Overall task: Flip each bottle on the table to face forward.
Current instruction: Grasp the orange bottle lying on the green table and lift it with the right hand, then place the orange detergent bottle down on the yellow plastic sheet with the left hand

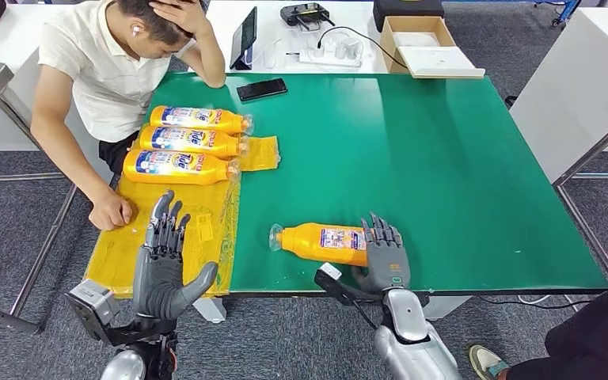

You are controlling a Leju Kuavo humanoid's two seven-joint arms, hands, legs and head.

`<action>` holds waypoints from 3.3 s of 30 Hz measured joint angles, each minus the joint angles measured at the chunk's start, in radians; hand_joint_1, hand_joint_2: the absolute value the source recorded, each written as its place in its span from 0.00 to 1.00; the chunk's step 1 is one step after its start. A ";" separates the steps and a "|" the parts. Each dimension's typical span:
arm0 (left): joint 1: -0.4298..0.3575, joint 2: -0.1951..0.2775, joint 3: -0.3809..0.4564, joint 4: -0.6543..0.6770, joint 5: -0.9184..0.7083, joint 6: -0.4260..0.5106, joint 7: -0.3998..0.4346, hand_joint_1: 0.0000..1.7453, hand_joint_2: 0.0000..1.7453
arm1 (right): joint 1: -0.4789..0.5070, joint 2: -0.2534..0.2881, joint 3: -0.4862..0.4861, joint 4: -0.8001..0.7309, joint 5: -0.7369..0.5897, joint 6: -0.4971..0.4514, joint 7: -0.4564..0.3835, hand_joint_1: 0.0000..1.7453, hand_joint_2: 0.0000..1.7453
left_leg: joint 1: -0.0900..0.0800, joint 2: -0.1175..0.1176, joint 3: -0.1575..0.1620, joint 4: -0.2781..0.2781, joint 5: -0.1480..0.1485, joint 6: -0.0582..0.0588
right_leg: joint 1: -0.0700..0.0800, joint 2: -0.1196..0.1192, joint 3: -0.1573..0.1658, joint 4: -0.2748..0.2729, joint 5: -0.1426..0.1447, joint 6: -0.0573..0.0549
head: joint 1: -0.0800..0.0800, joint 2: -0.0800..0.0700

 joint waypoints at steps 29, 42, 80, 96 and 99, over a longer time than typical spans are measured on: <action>-0.019 0.020 -0.014 0.073 0.058 0.061 -0.019 0.00 1.00 | 0.035 0.029 -0.129 0.011 -0.570 -0.099 -0.609 0.99 1.00 | 0.002 0.004 0.009 0.000 -0.005 0.004 | 0.002 0.003 0.019 -0.005 -0.001 0.003 | 0.000 0.000; -0.017 0.044 -0.115 0.074 0.134 -0.020 0.018 0.00 1.00 | 0.141 0.093 0.012 -0.333 -0.715 -0.115 -0.694 0.98 1.00 | 0.002 0.003 -0.004 0.000 -0.005 0.003 | 0.001 0.003 0.005 -0.003 -0.001 0.003 | 0.000 0.000; -0.117 0.071 -0.186 0.245 0.305 -0.021 0.137 1.00 1.00 | -0.015 0.232 0.346 0.000 -0.701 -0.103 -0.714 0.81 1.00 | 0.003 0.003 -0.008 0.000 -0.004 0.003 | 0.002 0.003 0.002 -0.003 -0.001 0.003 | 0.000 0.000; -0.112 0.045 -0.120 0.223 0.356 0.097 0.065 1.00 1.00 | -0.008 0.259 0.422 0.058 -0.728 -0.119 -0.719 0.00 0.00 | 0.003 0.003 -0.008 0.000 -0.004 0.003 | 0.002 0.003 0.001 -0.003 -0.001 0.003 | 0.000 0.000; -0.115 0.041 -0.102 0.223 0.357 0.123 0.058 1.00 1.00 | -0.005 0.262 0.430 0.064 -0.741 -0.129 -0.728 0.00 0.00 | 0.003 0.003 -0.008 0.000 -0.004 0.003 | 0.002 0.003 0.001 -0.003 -0.001 0.003 | 0.000 0.000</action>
